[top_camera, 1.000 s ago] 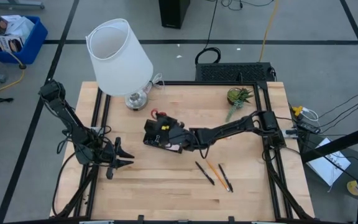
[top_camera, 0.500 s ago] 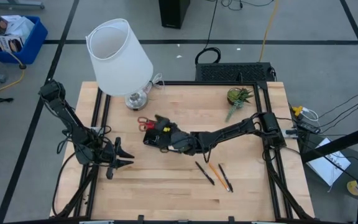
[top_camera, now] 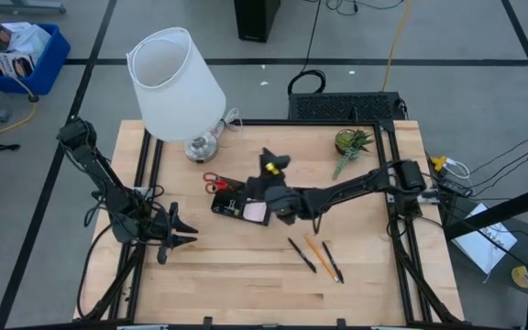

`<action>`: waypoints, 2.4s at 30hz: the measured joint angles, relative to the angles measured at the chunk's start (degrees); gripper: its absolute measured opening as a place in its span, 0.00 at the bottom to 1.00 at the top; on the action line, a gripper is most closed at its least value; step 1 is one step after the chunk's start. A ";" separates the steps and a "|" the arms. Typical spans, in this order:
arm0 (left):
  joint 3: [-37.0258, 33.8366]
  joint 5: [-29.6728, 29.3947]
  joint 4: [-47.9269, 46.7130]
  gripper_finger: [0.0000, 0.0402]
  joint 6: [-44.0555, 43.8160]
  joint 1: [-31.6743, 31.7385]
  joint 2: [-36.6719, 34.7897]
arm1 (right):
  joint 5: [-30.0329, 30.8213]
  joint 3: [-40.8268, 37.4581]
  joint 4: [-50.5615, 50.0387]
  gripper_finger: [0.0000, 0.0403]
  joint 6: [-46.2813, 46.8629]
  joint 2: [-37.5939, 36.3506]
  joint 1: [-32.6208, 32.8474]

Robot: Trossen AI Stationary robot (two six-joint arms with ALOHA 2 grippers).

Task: Pick and place office supplies into organizer
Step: Put the top orange pencil into the black desk organizer

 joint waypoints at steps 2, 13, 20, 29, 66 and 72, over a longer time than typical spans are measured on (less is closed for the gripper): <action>-0.02 0.00 -0.40 0.27 -0.41 0.00 0.01 | 0.78 -5.18 -0.12 0.39 4.96 -2.73 -0.27; -0.02 -1.50 -1.12 0.27 -1.28 0.00 0.01 | -14.37 -38.78 -0.05 0.34 45.70 -27.19 2.43; -0.02 -1.57 -1.08 0.27 -1.37 0.00 0.01 | -53.57 -53.85 -0.13 0.32 73.86 -43.38 -0.59; -0.02 -3.53 -1.00 0.27 -1.74 0.01 0.01 | -55.05 -61.81 9.46 0.31 72.53 -46.66 -0.50; -0.02 -4.09 -1.44 0.27 -1.59 0.02 -0.02 | -75.99 -49.88 -6.36 0.43 70.17 -18.35 -16.32; -0.02 -4.07 -1.41 0.27 -1.48 0.02 0.01 | -77.18 -49.73 -2.63 0.40 70.07 -15.02 -16.67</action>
